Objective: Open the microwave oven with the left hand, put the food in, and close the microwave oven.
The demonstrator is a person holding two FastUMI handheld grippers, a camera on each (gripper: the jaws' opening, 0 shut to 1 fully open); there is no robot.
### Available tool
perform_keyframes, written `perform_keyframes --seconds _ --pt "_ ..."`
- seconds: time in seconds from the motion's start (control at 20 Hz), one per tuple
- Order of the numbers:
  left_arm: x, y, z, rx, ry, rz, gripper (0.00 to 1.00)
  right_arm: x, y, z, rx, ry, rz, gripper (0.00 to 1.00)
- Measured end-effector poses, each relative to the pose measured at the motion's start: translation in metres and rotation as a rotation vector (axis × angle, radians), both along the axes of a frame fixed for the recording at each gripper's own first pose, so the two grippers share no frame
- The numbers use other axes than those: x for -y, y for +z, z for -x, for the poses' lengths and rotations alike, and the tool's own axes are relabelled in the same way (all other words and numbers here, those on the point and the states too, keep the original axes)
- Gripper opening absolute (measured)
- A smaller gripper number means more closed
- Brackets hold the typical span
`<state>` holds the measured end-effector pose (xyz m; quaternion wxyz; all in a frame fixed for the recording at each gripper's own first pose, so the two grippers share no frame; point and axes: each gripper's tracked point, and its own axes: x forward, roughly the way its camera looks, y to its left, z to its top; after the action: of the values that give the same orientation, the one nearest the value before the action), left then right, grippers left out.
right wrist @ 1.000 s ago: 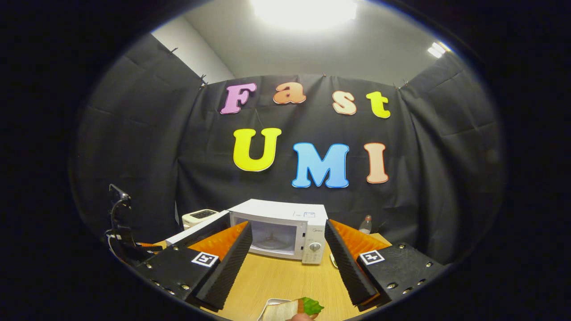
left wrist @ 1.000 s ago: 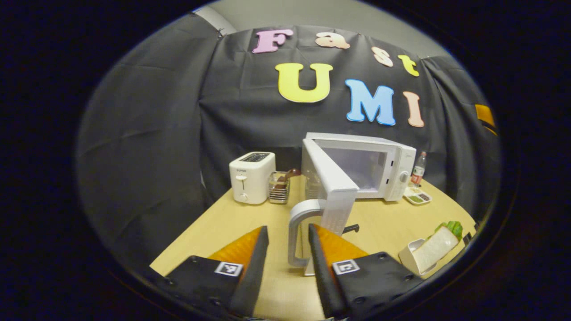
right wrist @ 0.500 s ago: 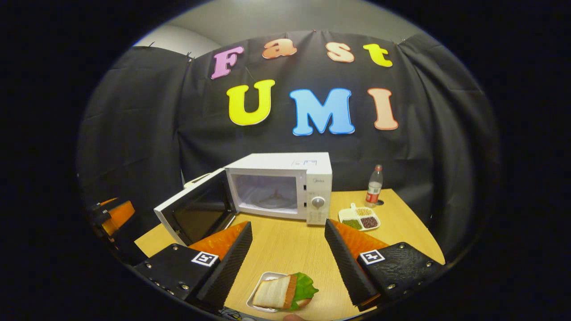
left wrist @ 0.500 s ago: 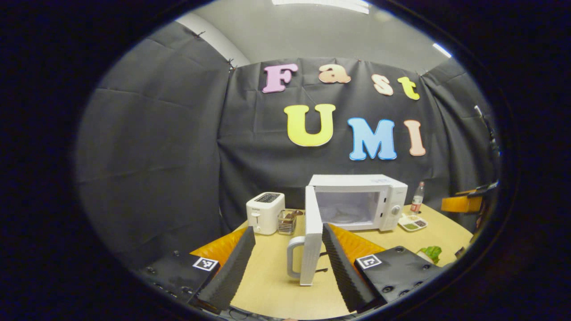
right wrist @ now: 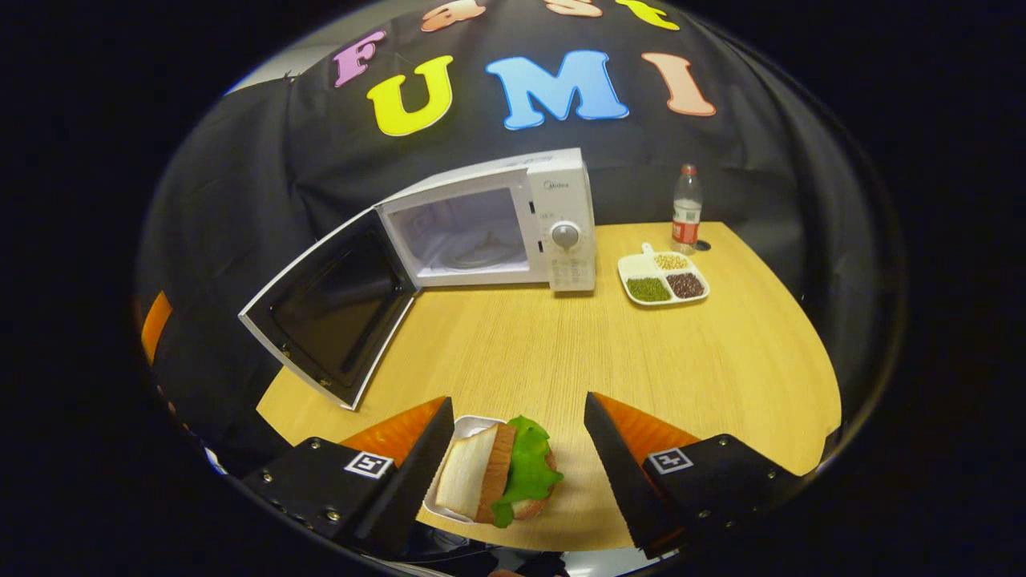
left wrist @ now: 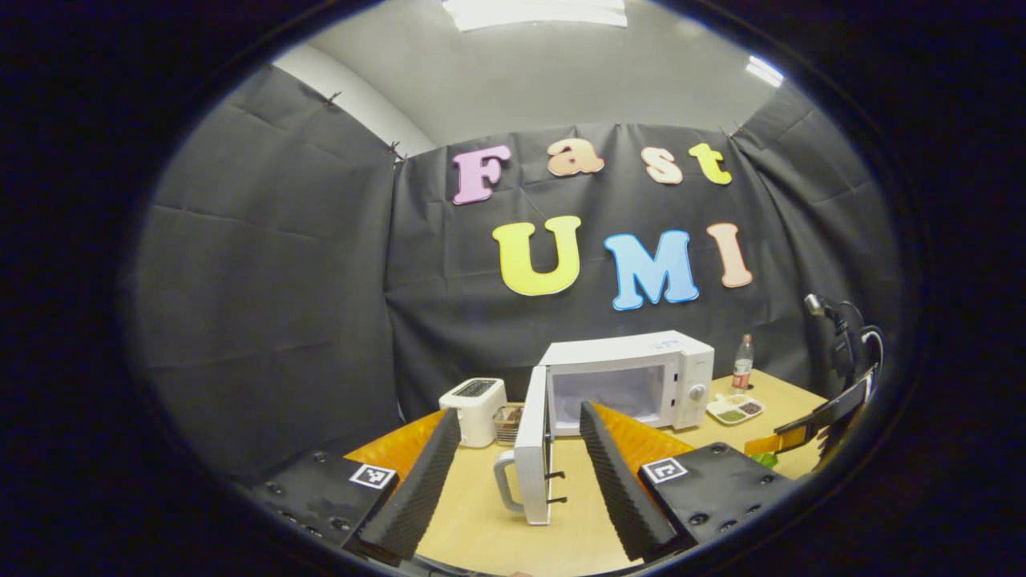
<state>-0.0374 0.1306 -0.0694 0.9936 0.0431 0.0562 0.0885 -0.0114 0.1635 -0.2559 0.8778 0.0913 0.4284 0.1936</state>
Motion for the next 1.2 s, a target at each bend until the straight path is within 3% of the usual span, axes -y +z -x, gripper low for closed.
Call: perform_keyframes --seconds 0.15,0.2,0.25,0.4,0.55,0.6,0.65,0.7,0.75,0.9,1.2 --pt "-0.001 -0.002 0.006 -0.023 0.019 -0.014 0.92 -0.003 -0.024 0.013 -0.132 0.026 -0.045 1.00" --pt "-0.001 0.000 0.006 -0.024 0.029 -0.018 1.00 -0.005 -0.032 0.019 -0.170 0.034 -0.053 1.00" --pt "-0.002 0.001 0.007 -0.026 0.036 -0.020 1.00 -0.005 -0.039 0.022 -0.201 0.040 -0.059 0.98" --pt "-0.001 0.004 0.012 -0.026 0.062 -0.028 0.94 -0.011 -0.047 0.036 -0.289 0.035 -0.124 0.80" --pt "0.002 0.003 0.014 -0.026 0.088 -0.029 0.91 -0.015 -0.054 0.049 -0.375 0.049 -0.162 0.78" --pt "0.002 0.005 0.016 -0.025 0.098 -0.030 0.91 -0.018 -0.053 0.048 -0.375 0.044 -0.189 0.78" --pt "0.003 0.005 0.016 -0.026 0.105 -0.033 0.91 -0.020 -0.052 0.049 -0.392 0.061 -0.209 0.62" --pt "0.004 0.004 0.018 -0.025 0.113 -0.037 0.91 -0.021 -0.049 0.049 -0.392 0.048 -0.233 0.61" --pt "0.004 0.006 0.021 -0.021 0.120 -0.042 0.91 -0.021 -0.049 0.046 -0.401 0.068 -0.235 0.40" --pt "0.001 0.012 0.022 -0.011 0.139 -0.049 0.91 -0.021 -0.037 0.045 -0.353 0.120 -0.229 0.39" --pt "-0.017 0.018 0.009 0.013 0.156 -0.055 0.97 -0.032 0.008 0.020 -0.232 0.120 -0.256 0.39"
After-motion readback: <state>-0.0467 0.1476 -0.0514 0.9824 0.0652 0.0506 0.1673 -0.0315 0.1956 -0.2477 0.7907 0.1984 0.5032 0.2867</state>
